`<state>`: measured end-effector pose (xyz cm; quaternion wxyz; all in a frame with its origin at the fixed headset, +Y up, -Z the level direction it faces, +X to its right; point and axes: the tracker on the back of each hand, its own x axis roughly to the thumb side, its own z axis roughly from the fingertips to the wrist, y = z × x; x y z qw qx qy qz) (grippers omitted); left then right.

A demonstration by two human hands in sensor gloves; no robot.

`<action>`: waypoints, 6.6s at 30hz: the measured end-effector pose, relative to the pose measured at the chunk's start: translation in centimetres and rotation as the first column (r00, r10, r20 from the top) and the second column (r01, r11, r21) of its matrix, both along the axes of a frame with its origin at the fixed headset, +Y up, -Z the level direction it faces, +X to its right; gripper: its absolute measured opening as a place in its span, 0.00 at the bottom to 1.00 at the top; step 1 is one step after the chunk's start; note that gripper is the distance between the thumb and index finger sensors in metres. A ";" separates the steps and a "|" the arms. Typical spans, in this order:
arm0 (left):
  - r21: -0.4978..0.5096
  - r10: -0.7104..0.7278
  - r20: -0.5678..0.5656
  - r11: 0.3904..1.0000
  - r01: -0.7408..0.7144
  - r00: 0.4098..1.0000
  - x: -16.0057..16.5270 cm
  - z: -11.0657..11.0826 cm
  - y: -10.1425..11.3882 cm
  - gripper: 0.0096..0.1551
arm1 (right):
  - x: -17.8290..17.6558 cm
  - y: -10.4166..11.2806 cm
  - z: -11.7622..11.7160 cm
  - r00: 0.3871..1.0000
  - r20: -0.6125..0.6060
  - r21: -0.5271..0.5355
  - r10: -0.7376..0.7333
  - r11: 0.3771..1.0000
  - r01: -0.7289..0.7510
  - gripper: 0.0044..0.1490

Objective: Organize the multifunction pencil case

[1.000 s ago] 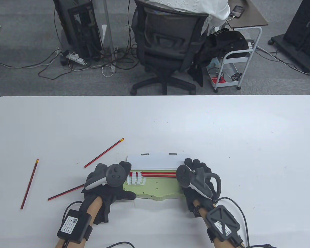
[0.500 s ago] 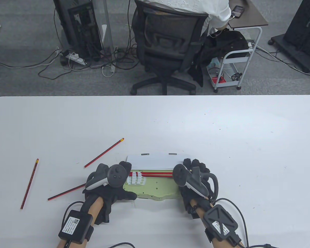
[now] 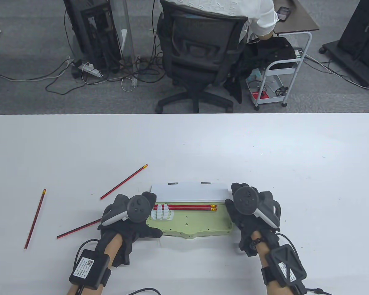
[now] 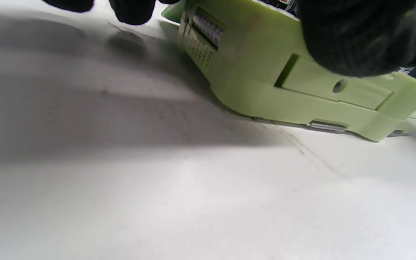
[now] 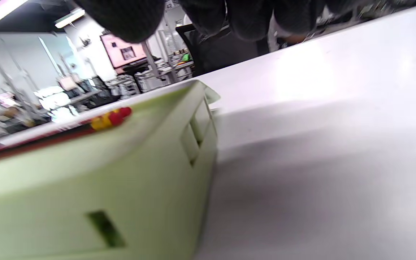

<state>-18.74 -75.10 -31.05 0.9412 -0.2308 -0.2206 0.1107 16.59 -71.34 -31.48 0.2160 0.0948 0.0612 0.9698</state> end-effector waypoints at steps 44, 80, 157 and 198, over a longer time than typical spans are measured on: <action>-0.161 -0.488 -0.585 0.853 0.496 0.648 -9.0 -8.4 2.1 0.34 | -1.8 -2.5 0.1 0.940 -0.329 -0.254 0.086 0.951 -0.176 0.73; -0.104 -0.529 -0.529 0.816 0.568 0.663 -8.2 -9.6 0.5 0.22 | -2.0 -2.5 0.0 0.937 -0.336 -0.265 0.098 0.944 -0.194 0.73; 0.377 0.197 0.050 0.904 -0.202 0.979 0.0 3.0 4.4 0.22 | -4.9 2.3 3.1 0.943 -0.324 0.265 -0.077 0.949 0.169 0.34; 0.096 0.094 -0.002 0.991 -0.093 0.996 -1.6 0.4 -0.1 0.64 | -1.6 0.4 1.1 0.977 -0.122 0.159 0.175 0.975 -0.155 0.25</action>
